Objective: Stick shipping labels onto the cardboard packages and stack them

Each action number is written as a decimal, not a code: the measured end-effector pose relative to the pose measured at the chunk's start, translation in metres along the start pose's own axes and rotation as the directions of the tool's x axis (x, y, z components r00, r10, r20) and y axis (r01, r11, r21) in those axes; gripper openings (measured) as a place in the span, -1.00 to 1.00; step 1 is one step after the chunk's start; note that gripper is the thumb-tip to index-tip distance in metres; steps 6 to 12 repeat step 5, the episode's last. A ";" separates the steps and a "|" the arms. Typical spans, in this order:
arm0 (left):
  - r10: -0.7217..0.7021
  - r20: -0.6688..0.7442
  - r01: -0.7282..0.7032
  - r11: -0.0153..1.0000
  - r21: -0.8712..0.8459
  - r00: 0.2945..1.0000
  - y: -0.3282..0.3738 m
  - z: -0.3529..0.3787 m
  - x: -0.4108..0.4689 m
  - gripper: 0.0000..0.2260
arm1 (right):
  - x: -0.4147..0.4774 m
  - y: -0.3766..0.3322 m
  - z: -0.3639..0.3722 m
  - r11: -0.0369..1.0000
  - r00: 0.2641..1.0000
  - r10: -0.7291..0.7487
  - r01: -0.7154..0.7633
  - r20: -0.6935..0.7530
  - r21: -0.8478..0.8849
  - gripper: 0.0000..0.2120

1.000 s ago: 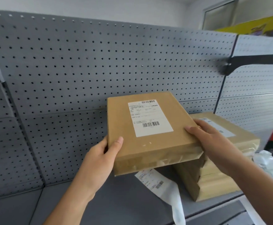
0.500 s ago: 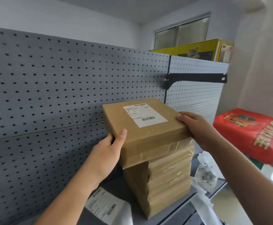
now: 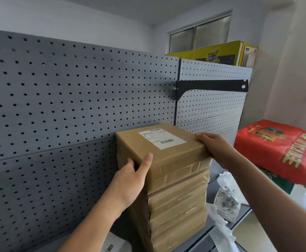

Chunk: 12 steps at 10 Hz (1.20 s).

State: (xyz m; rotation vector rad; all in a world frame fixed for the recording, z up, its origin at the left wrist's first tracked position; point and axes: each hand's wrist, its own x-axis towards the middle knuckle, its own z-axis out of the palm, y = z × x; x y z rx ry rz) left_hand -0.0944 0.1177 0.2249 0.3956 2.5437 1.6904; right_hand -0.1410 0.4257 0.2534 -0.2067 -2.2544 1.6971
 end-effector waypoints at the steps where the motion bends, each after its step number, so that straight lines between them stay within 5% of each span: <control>1: -0.013 -0.011 0.013 1.000 0.019 1.000 -0.003 0.004 0.001 0.09 | 0.004 0.006 0.002 1.000 1.000 0.003 -0.003 -0.001 -0.005 -0.81; 4: -0.018 -0.059 0.023 0.995 0.097 0.998 0.003 0.006 -0.007 0.00 | 0.000 -0.001 0.004 0.982 0.998 -0.062 0.058 -0.017 -0.179 -0.84; 5: -0.008 -0.078 0.016 0.995 0.102 0.997 0.003 0.003 -0.018 0.04 | -0.006 -0.009 0.003 0.954 0.981 -0.154 0.117 -0.120 -0.275 -0.77; 12: -0.008 -0.078 0.016 0.995 0.102 0.997 0.003 0.003 -0.018 0.04 | -0.006 -0.009 0.003 0.954 0.981 -0.154 0.117 -0.120 -0.275 -0.77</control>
